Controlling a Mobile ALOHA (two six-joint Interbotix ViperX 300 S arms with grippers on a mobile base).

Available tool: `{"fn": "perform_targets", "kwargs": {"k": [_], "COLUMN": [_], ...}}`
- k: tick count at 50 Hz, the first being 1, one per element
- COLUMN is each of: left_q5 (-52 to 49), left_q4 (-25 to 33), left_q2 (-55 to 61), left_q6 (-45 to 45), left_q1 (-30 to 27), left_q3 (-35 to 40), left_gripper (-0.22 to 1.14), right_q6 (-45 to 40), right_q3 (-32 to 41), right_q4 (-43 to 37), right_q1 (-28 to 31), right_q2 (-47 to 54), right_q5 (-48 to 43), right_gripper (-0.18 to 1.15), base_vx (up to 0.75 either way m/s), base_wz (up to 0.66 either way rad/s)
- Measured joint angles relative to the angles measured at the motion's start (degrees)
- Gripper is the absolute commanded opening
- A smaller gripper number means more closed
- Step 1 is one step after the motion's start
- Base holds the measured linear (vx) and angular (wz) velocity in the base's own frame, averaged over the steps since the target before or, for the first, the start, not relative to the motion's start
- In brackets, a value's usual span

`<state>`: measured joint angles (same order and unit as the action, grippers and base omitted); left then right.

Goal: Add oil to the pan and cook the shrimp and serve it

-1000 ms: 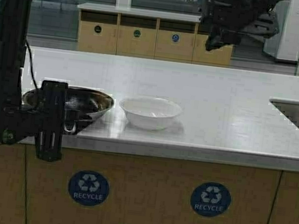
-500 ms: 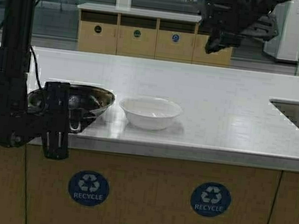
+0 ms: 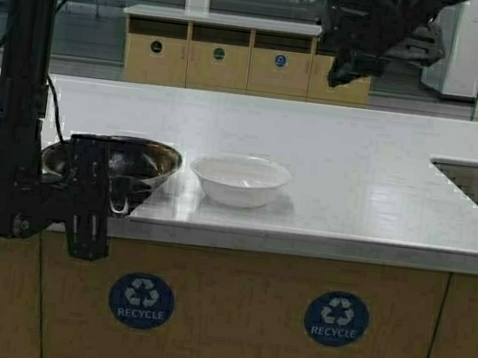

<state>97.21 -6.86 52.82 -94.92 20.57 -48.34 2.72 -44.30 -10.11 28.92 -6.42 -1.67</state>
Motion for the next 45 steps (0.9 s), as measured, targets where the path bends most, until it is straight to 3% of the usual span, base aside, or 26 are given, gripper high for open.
{"fn": "perform_targets", "kwargs": {"k": [7,12,33,45], "left_q5": [0.3,0.3,0.4,0.3], "left_q4": [0.1,0.1,0.0,0.1], "left_q2": [0.0,0.0,-0.1,-2.4], "left_q6": [1.4,1.8,5.2,14.5], "left_q1": [-0.1,-0.2,-0.2,-0.2], "left_q3": [-0.1,-0.4,-3.3,-10.3], "left_gripper": [0.85,0.99,1.00,1.00], "right_q6": [-0.1,0.0,0.0,-0.1], "right_q3": [0.0,0.0,0.0,0.0], "right_q4": [0.0,0.1,0.0,0.0], "right_q1": [0.0,0.0,0.0,0.0], "right_q2": [0.0,0.1,0.0,0.0], "right_q5": [0.0,0.0,0.0,0.0], "right_gripper": [0.06,0.06,0.06,0.06], "base_vx": [0.00,0.00,0.00,0.00], "base_wz": [0.00,0.00,0.00,0.00]}}
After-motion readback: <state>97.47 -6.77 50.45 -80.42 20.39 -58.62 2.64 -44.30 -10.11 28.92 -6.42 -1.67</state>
